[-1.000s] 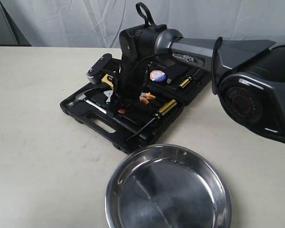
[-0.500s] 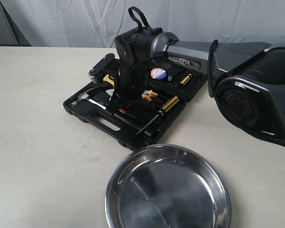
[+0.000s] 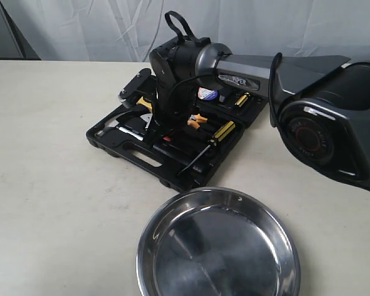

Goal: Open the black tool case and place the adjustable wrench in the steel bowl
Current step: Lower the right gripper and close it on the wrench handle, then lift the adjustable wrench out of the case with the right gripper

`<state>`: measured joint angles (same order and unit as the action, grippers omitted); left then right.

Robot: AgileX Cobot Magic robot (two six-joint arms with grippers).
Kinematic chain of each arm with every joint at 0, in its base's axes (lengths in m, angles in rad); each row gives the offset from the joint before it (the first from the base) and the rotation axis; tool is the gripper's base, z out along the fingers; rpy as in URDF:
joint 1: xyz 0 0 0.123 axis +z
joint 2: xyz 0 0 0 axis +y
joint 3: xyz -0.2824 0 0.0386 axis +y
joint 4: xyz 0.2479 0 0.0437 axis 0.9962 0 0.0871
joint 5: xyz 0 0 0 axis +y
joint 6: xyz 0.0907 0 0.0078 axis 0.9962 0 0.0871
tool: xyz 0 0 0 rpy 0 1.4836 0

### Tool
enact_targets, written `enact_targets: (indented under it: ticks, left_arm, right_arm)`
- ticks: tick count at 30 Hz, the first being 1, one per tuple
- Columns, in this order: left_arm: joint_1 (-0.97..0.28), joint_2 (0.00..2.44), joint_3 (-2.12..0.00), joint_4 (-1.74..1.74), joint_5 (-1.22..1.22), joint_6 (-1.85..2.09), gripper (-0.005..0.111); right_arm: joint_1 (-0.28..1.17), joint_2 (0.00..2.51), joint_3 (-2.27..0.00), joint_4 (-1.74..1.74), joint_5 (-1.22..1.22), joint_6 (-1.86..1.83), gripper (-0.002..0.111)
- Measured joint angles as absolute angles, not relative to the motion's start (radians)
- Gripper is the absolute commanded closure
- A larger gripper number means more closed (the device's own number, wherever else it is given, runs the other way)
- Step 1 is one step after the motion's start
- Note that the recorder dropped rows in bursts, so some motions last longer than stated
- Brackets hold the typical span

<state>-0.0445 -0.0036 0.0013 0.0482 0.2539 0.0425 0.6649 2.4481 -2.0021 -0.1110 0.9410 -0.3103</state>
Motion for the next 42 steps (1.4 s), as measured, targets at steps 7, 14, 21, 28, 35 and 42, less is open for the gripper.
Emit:
enact_targets:
  ticks: [7,14,21,28,35,42]
  left_arm:
    - [-0.044,-0.004,0.001,0.048,0.254,0.043,0.106]
    - [-0.044,-0.004,0.001,0.048,0.254,0.043,0.106]
    - [-0.044,-0.004,0.001,0.048,0.254,0.043,0.106]
    - [-0.044,-0.004,0.001,0.048,0.254,0.043,0.106]
    - [-0.044,-0.004,0.001,0.048,0.254,0.043,0.106]
    - [-0.044,-0.004,0.001,0.048,0.254,0.043,0.106]
  right_arm:
    - [0.665,2.448,-2.002,-0.113,0.936,-0.308,0.109]
    - [0.663,2.425,-1.985,-0.121,0.902,-0.308,0.109]
    - [0.663,2.41,-1.981,-0.13,0.871,-0.299,0.109]
    - [0.663,2.408,-1.979,-0.13,0.844,-0.273,0.109]
    - [0.662,2.377,-1.979,-0.13,0.779,-0.256,0.109]
    - [0.662,2.33,-1.983,-0.138,0.727,-0.252,0.109]
